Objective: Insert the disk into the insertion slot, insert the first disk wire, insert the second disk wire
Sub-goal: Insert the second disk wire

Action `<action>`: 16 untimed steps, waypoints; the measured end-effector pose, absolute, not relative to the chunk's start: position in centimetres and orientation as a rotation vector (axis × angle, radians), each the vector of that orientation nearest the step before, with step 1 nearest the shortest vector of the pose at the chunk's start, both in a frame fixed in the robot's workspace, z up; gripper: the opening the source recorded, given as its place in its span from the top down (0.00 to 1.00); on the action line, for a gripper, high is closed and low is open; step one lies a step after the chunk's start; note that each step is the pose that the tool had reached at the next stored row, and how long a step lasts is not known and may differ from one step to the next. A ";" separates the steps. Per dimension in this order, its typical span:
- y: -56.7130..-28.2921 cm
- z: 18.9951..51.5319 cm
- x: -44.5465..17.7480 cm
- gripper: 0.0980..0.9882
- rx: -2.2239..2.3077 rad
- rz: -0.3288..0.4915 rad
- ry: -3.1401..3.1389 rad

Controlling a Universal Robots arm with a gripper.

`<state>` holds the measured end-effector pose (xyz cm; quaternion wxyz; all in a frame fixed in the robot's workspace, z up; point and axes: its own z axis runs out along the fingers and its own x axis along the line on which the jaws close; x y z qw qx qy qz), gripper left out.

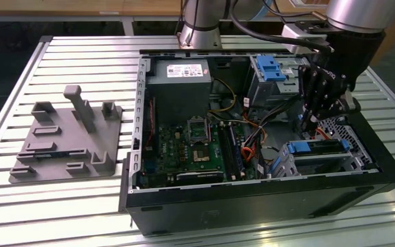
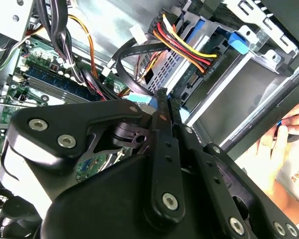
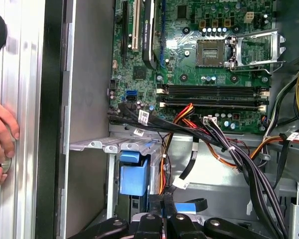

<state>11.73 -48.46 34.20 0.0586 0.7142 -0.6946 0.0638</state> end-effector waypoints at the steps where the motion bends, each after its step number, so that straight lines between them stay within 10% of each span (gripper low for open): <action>1: -48.5 34.2 11.7 0.95 2.164 0.193 -2.104; 16: -48.5 34.7 13.4 0.95 2.157 0.166 -2.094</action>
